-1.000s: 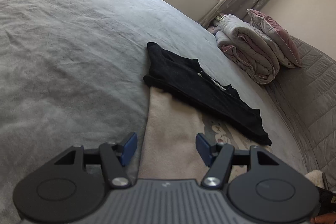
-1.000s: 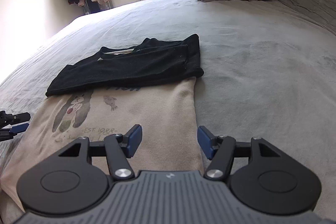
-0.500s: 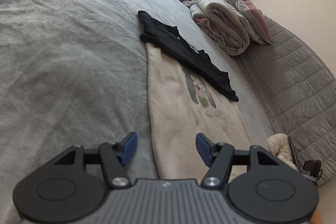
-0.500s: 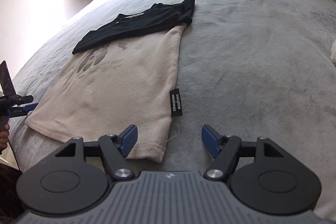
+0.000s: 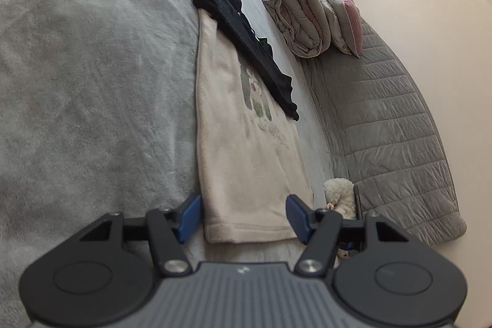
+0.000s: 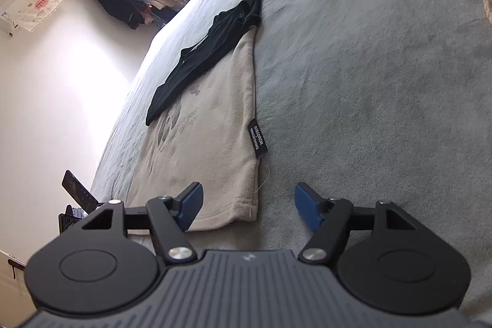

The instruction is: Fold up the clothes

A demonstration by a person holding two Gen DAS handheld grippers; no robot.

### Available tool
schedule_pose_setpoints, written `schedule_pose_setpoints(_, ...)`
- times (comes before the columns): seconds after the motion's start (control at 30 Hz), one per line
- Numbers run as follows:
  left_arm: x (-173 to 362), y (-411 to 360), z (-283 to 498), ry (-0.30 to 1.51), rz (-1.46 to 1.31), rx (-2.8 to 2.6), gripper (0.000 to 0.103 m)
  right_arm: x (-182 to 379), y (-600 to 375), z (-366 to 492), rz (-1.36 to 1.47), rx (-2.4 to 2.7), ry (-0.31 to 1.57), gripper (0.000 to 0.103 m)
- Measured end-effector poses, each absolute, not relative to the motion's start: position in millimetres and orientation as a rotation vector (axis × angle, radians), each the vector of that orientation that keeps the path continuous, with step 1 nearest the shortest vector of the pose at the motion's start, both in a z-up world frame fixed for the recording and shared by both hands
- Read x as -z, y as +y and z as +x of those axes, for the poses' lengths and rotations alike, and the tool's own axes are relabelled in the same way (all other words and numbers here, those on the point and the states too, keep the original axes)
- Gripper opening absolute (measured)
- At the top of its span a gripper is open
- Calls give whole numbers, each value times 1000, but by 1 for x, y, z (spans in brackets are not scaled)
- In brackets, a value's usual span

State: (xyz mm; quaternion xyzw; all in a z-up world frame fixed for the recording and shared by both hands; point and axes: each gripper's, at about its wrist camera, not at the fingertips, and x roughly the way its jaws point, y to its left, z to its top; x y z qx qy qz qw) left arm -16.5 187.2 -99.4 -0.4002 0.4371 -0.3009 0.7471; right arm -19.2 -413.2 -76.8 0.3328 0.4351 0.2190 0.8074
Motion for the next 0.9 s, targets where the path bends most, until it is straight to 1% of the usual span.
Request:
schedule_pose_setpoints(0.2,102,176,-9,986,-852,663,50,80,-399,-9,697,-500,955,64)
schedule_pose_setpoints(0.33,106,177,-7,1000,-838,663,37,81,-392,-5,672,-522,966,61)
schedule_pose_setpoints(0.43,109,177,-8,1012,-828,682,31,84,-393,-5,667,-530,973,52)
schedule_pose_setpoints(0.5,110,176,-9,1019,-829,691,30,87,-397,-5,688,-524,979,41)
schedule_pose_setpoints(0.57,110,175,-9,1027,-832,698,30,90,-398,-5,712,-524,988,35)
schedule_pose_setpoints(0.63,111,173,-8,1040,-842,709,29,89,-394,-3,711,-549,1005,33)
schedule_pose_setpoints(0.7,111,171,-7,1053,-851,726,26,88,-390,-2,709,-574,1022,30)
schedule_pose_setpoints(0.77,110,168,-7,1056,-846,737,26,87,-383,0,698,-600,1038,20)
schedule_pose_setpoints(0.9,110,167,-7,1058,-861,743,17,83,-374,3,700,-626,1028,19)
